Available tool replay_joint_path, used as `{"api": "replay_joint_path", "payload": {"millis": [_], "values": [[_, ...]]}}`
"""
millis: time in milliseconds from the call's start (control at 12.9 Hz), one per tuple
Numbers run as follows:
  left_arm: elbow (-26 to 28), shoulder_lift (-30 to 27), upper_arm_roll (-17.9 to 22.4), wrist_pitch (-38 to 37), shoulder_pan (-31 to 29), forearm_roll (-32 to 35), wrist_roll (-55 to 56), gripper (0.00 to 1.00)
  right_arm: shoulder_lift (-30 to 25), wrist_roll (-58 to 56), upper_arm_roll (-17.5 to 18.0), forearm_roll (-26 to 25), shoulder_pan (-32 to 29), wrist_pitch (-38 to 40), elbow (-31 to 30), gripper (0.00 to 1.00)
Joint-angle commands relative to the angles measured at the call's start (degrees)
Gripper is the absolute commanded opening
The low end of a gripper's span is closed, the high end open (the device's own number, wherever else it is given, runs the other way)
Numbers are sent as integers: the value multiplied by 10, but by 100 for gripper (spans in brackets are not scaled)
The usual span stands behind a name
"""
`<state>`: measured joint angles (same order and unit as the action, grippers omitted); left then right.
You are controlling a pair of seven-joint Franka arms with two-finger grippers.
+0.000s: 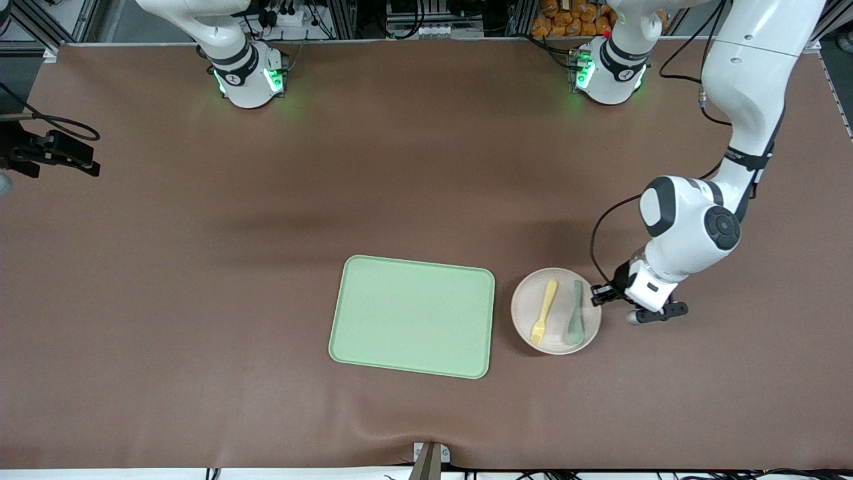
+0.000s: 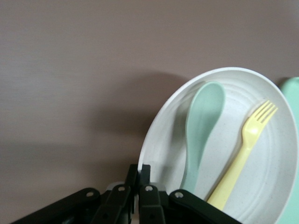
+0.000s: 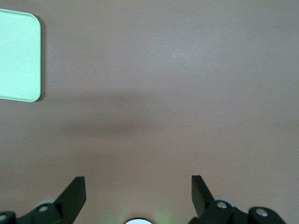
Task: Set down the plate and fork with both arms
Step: 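Slide the plate onto the green tray with the left gripper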
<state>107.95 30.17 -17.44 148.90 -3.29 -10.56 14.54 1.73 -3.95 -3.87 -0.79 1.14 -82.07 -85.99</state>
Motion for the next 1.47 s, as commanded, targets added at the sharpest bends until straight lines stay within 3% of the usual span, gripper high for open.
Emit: {"api": "replay_joint_path", "payload": {"millis": [0,310,465,697,929,1006,1084,1161,1394], "values": [[-39,8,-9,-3,48,-13,35,0,-12,-7,4,-2,-3,-5,-10,100],[-147,94,0,-5,139,-7,89,0,-10,-7,4,-2,-3,-5,-10,100],[-189,129,27,-5,189,-7,91,0,-8,-7,4,-2,-3,-5,-10,100],[-213,162,92,-4,269,-8,106,0,26,-7,4,-1,-1,-13,-14,100],[-223,190,101,-2,283,-8,120,0,72,-13,4,4,37,-15,-17,100],[-228,191,101,-3,284,-8,124,17,88,-13,4,13,49,-17,-16,100],[-228,186,101,-3,284,-7,135,82,102,-13,4,34,57,-26,-16,100],[-229,178,104,-6,285,-7,146,100,122,-13,4,65,65,-45,-16,100],[-230,113,119,-103,283,-6,152,100,202,-8,4,154,123,-143,-14,100]]}}
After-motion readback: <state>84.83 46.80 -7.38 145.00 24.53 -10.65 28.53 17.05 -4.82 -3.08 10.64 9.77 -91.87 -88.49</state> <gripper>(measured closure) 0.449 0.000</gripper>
